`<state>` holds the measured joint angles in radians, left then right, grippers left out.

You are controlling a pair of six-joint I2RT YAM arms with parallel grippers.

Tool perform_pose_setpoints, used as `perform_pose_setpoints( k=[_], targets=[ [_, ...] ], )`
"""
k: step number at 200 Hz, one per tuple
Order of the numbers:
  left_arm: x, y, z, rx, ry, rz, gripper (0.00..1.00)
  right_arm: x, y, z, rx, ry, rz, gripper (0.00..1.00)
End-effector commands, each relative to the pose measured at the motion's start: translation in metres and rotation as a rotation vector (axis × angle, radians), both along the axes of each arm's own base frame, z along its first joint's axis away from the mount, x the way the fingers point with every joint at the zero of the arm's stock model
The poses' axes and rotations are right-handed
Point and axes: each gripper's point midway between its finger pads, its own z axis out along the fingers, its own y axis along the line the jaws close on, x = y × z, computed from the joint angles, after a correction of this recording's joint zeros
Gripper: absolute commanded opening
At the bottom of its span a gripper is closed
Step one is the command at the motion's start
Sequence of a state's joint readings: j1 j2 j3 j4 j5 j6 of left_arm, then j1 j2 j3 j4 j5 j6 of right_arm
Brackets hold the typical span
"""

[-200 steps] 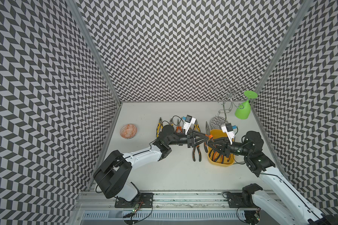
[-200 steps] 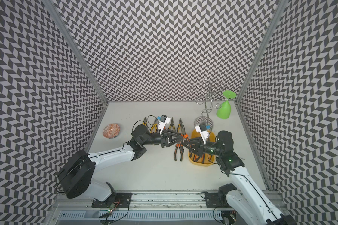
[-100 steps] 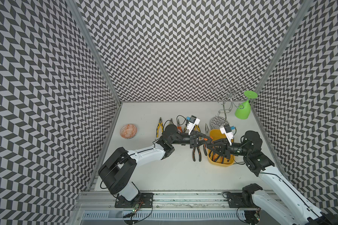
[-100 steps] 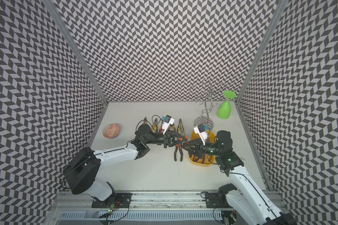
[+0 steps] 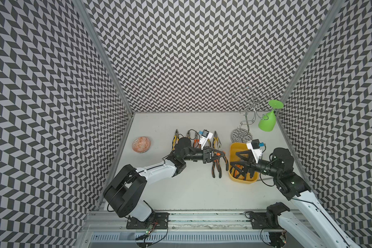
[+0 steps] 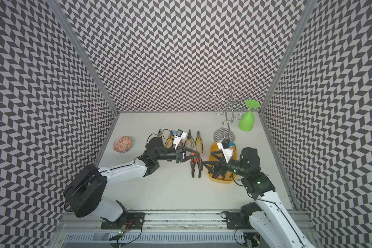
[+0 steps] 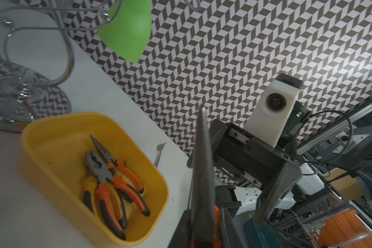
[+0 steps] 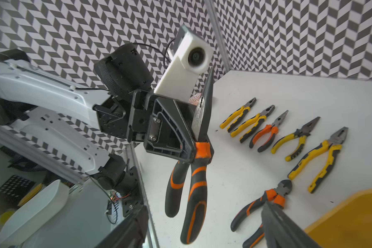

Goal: Take the pliers out of the storage box
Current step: Pick up the pliers from the storage box, then place the pliers at the center of the board.

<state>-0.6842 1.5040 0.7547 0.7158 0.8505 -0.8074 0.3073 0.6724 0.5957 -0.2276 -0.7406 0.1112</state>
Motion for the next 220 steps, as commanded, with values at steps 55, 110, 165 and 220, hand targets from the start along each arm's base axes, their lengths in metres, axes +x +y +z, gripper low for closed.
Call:
perform_pose_setpoints(
  k=[55,110,165,220],
  targets=[
    [0.002,0.040,-0.096,0.219,0.241,-0.016,0.00,0.005,-0.001,0.015,-0.160,-0.269,-0.044,0.99],
    [0.017,0.051,-0.160,0.342,0.415,-0.046,0.00,0.003,0.013,-0.003,-0.214,-0.263,0.013,0.99],
    [0.046,0.049,-0.179,0.364,0.467,0.020,0.00,0.003,0.023,-0.011,-0.204,-0.239,0.041,0.99],
    [0.050,0.051,-0.206,0.418,0.537,0.060,0.04,0.007,0.023,-0.016,-0.221,-0.234,0.030,0.99]
  ],
)
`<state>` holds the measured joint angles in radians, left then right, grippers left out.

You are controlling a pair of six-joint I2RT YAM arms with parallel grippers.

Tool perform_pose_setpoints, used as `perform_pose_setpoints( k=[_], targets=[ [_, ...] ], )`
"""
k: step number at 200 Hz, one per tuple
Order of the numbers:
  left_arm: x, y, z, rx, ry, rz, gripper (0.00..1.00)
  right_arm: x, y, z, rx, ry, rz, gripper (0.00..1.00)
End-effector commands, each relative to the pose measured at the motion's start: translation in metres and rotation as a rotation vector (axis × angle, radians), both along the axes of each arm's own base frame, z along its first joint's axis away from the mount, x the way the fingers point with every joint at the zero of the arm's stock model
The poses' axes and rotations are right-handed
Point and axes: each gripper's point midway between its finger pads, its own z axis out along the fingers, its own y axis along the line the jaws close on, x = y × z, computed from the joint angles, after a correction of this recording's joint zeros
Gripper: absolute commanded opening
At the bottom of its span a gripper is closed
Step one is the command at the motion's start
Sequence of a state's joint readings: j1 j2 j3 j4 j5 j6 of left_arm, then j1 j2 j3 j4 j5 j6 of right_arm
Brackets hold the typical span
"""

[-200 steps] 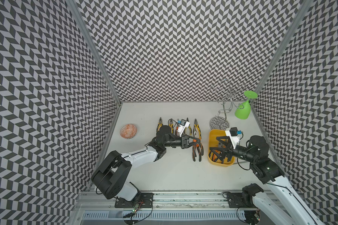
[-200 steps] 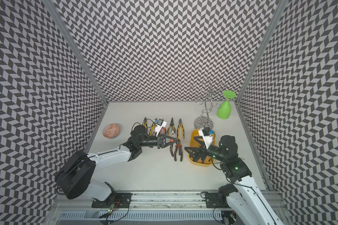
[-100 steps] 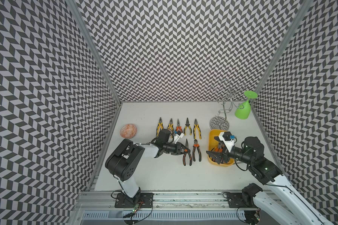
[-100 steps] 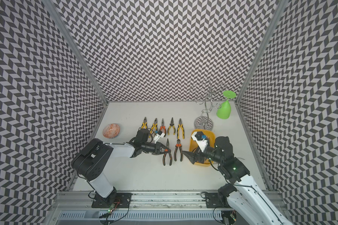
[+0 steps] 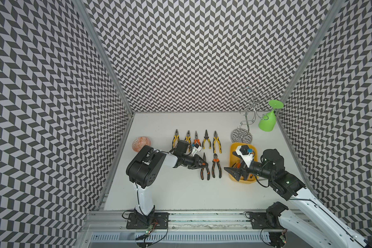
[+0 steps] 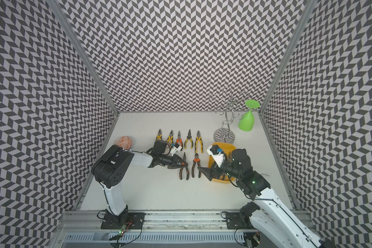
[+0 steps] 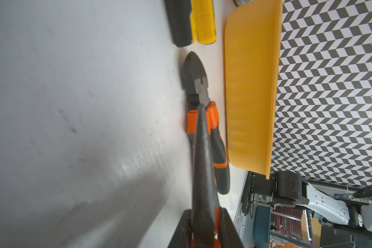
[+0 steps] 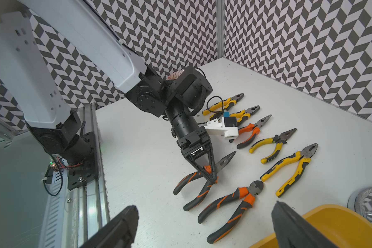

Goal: Take the pliers out of the storage box
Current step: Place the pliers at the center of the board.

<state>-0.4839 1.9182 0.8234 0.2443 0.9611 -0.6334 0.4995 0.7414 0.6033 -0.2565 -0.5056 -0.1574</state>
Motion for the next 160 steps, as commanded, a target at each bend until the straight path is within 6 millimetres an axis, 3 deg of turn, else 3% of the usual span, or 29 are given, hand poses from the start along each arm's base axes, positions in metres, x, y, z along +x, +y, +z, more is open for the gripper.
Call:
perform_pose_setpoints(
  k=[1,32,59,85,101,135,160],
  targets=[
    [0.007,-0.002,-0.001,0.007,-0.003,0.015,0.04,0.005,0.002,0.011,0.017,-0.060,-0.009,0.99],
    [0.007,0.001,-0.009,0.033,0.013,0.035,0.32,0.009,0.000,0.011,0.011,-0.065,-0.029,0.99],
    [0.007,0.004,-0.013,0.051,0.017,0.047,0.47,0.011,-0.003,0.011,0.005,-0.072,-0.050,0.99],
    [0.007,0.007,-0.015,0.081,0.010,0.060,0.54,0.015,-0.007,0.014,0.005,-0.084,-0.086,1.00],
    [0.009,0.015,-0.020,0.138,-0.008,0.087,0.69,0.018,-0.010,0.015,0.003,-0.091,-0.111,1.00],
    [0.010,0.024,-0.022,0.202,-0.033,0.107,0.88,0.024,-0.016,0.017,-0.003,-0.098,-0.164,0.99],
    [0.011,0.028,-0.017,0.228,-0.062,0.119,0.97,0.036,-0.027,0.018,0.004,-0.081,-0.264,0.99]
  ],
)
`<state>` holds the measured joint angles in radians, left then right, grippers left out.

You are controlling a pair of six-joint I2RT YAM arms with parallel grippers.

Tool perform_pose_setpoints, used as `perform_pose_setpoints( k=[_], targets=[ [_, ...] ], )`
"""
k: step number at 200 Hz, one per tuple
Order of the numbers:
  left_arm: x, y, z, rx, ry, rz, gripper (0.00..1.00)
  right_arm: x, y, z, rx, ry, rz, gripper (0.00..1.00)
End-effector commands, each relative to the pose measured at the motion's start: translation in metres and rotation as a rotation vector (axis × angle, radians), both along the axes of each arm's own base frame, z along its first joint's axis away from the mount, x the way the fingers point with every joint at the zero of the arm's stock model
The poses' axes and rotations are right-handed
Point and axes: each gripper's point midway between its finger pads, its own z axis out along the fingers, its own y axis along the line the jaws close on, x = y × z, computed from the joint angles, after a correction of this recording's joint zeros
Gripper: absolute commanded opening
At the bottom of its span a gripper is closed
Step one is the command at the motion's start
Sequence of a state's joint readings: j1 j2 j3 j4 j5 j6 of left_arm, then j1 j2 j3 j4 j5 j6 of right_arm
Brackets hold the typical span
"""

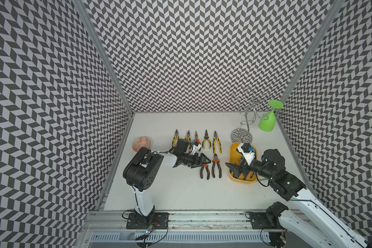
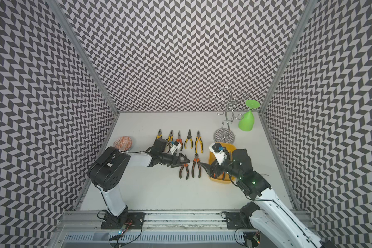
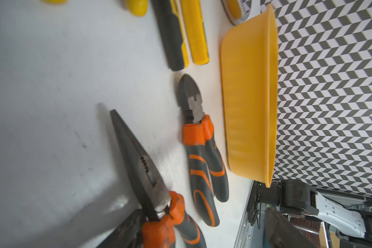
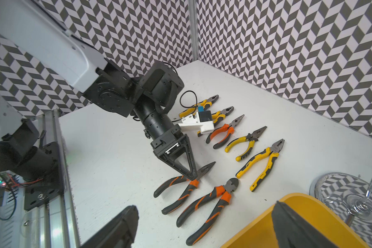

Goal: Take the pliers out of the storage box
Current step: Place the pliers at the center of the board, then pick up the pliers from the storage box.

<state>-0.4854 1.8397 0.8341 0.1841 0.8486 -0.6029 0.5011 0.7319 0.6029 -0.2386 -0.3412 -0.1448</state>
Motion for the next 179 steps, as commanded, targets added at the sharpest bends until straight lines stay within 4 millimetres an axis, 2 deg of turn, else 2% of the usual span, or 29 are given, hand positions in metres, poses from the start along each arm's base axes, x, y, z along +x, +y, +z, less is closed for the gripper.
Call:
perform_pose_setpoints(
  k=[1,30,61,77,105,123,141,157,179],
  targets=[
    [-0.004,0.023,-0.031,0.163,0.032,0.069,0.97,0.014,-0.010,0.016,0.039,-0.041,-0.113,0.99],
    [-0.002,0.028,-0.018,0.181,-0.023,0.085,0.98,0.035,-0.036,0.011,0.045,0.011,-0.323,1.00],
    [0.004,0.029,0.006,0.196,-0.166,0.090,0.98,0.053,-0.068,-0.011,0.044,0.159,-0.577,0.96],
    [0.007,0.025,0.027,0.197,-0.291,0.074,0.98,0.057,-0.078,-0.025,0.028,0.269,-0.669,0.95],
    [0.007,0.011,0.078,0.190,-0.605,0.034,0.98,0.051,-0.091,-0.053,-0.005,0.444,-0.785,0.93],
    [-0.005,-0.001,0.113,0.147,-0.823,-0.012,0.98,0.046,-0.093,-0.072,-0.004,0.530,-0.792,0.92],
    [-0.016,-0.009,0.143,0.104,-0.966,-0.054,0.98,0.043,-0.098,-0.092,0.001,0.618,-0.800,0.91],
    [-0.034,-0.017,0.162,0.049,-1.041,-0.137,0.98,0.039,-0.099,-0.108,-0.012,0.675,-0.782,0.91],
    [-0.055,-0.020,0.182,0.017,-1.149,-0.207,0.98,0.032,-0.102,-0.129,-0.062,0.729,-0.784,0.84]
  ],
)
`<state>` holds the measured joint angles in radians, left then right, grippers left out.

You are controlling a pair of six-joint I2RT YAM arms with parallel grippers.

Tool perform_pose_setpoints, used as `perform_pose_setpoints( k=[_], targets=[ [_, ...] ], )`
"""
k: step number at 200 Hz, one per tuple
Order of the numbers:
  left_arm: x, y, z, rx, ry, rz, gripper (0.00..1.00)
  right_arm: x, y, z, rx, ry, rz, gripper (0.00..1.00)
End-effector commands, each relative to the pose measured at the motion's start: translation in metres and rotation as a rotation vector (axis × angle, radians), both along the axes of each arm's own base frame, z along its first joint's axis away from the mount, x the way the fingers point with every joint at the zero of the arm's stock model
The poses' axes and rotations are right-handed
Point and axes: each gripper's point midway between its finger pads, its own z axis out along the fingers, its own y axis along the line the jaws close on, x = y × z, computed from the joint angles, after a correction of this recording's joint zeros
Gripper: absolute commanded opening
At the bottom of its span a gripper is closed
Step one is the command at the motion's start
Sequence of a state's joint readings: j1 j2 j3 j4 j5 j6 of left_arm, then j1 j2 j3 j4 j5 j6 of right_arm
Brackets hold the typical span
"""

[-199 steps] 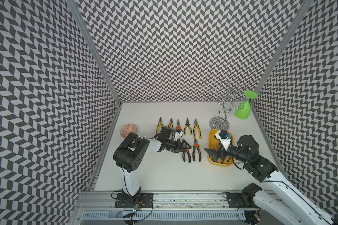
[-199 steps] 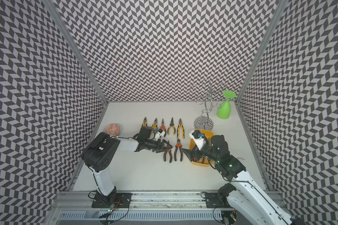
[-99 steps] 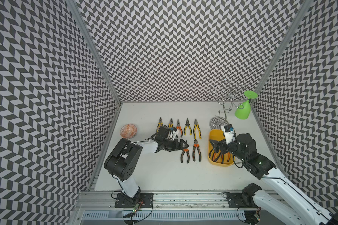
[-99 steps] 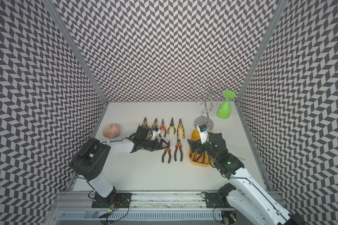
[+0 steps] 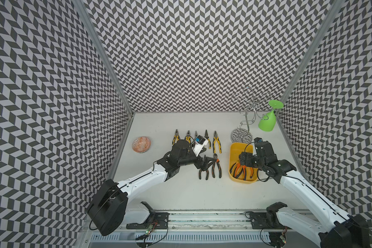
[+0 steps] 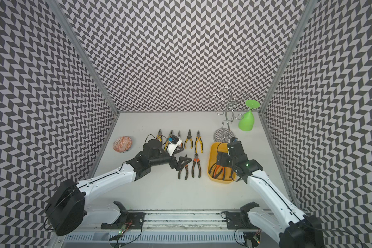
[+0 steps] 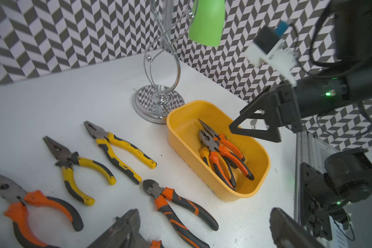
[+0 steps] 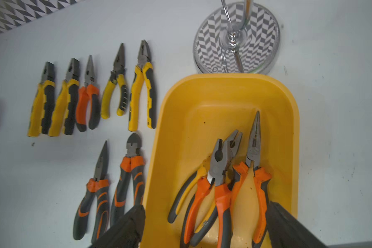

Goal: Take the pliers out of the storage box
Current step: Pick up the pliers from the storage box.

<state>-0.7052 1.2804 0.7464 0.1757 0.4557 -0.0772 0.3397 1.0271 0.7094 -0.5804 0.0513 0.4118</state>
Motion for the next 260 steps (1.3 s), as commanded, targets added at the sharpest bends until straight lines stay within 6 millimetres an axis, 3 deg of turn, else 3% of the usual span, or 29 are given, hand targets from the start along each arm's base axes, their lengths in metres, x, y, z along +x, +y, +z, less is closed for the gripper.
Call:
perform_pose_setpoints(
  k=[1,27,56,108,147,208,232,260],
  targets=[
    [-0.018,-0.004,0.026,0.009,-0.192,-0.098,0.98,-0.011,0.002,-0.024,0.016,0.092,0.014,0.84],
    [-0.040,-0.004,0.037,0.010,-0.324,-0.172,0.98,-0.014,-0.002,-0.042,-0.032,0.147,0.038,0.57],
    [-0.052,-0.004,0.043,0.015,-0.383,-0.236,0.98,-0.016,-0.003,-0.056,-0.051,0.207,0.041,0.44],
    [-0.055,-0.007,0.040,0.015,-0.360,-0.267,0.98,-0.019,-0.004,-0.079,-0.051,0.282,0.030,0.30],
    [-0.058,-0.009,0.039,0.006,-0.345,-0.285,0.98,-0.019,-0.002,-0.086,-0.050,0.301,0.044,0.27],
    [-0.060,-0.008,0.041,-0.005,-0.353,-0.291,0.98,-0.014,-0.001,-0.083,-0.055,0.291,0.054,0.13],
    [-0.056,-0.007,0.042,-0.016,-0.345,-0.260,0.98,-0.007,-0.001,-0.066,-0.046,0.229,0.048,0.00],
    [-0.050,-0.007,0.045,-0.096,-0.281,-0.197,0.98,0.004,0.001,-0.035,-0.028,0.109,0.060,0.00]
  ],
)
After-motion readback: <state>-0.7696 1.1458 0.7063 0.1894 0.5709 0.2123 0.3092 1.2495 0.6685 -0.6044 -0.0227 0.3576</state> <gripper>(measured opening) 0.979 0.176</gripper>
